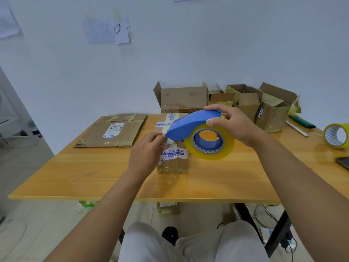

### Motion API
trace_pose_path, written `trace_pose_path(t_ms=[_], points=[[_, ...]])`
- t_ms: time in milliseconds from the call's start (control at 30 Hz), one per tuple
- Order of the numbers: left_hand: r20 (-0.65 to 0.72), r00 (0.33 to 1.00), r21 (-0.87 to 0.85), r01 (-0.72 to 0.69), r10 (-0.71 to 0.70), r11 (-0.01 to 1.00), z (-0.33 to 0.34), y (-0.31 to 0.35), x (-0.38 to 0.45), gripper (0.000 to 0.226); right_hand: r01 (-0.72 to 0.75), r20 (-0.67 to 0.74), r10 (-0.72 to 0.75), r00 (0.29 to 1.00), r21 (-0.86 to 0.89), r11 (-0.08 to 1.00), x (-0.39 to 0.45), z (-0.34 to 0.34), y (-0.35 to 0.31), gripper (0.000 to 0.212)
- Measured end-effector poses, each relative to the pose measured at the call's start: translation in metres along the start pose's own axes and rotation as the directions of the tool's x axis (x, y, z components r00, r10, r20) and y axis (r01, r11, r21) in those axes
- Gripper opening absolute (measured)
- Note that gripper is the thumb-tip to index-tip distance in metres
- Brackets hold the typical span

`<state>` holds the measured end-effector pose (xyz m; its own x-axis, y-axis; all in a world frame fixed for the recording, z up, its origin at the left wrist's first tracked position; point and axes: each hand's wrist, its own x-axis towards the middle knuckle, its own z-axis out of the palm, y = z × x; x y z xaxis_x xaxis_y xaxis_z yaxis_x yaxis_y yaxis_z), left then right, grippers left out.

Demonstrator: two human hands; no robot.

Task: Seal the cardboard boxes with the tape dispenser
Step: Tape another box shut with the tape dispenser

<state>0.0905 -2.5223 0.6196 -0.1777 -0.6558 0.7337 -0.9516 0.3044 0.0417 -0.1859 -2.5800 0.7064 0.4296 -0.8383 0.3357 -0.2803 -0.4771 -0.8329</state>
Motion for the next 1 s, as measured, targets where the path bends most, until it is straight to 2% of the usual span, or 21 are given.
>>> trace_pose_path(t_ms=[167, 267, 433, 567, 733, 833, 1000], points=[[-0.016, 1.000, 0.041, -0.006, 0.007, 0.999, -0.002, -0.015, -0.002, 0.024, -0.039, -0.048, 0.040, 0.998, 0.017, 0.999, -0.023, -0.026, 0.024, 0.048], [0.006, 1.000, 0.052, -0.020, 0.019, 0.998, -0.003, -0.022, -0.001, 0.039, -0.050, -0.070, 0.051, 0.996, 0.026, 0.998, -0.036, -0.033, 0.036, 0.049], [0.200, 0.979, 0.162, 0.005, -0.038, 0.987, -0.006, -0.007, 0.011, 0.061, -0.040, -0.090, 0.039, 0.995, -0.014, 0.999, -0.037, -0.018, 0.049, 0.045], [0.277, 0.960, 0.178, -0.001, -0.049, 0.984, 0.000, 0.012, 0.017, 0.054, -0.044, -0.095, 0.044, 0.994, 0.005, 0.999, -0.040, -0.009, 0.051, 0.051], [0.222, 0.968, 0.246, 0.062, -0.118, 0.967, 0.015, 0.031, 0.019, 0.060, -0.048, -0.101, 0.049, 0.994, 0.012, 0.999, -0.043, -0.009, 0.053, 0.047], [0.154, 0.975, 0.292, 0.109, -0.159, 0.950, 0.024, 0.037, 0.019, 0.055, -0.037, -0.100, 0.038, 0.994, 0.004, 0.999, -0.044, -0.011, 0.052, 0.047], [0.104, 0.977, 0.267, 0.154, -0.187, 0.951, 0.029, 0.037, 0.018, 0.051, -0.022, -0.098, 0.024, 0.995, 0.019, 1.000, -0.051, -0.015, 0.052, 0.053]])
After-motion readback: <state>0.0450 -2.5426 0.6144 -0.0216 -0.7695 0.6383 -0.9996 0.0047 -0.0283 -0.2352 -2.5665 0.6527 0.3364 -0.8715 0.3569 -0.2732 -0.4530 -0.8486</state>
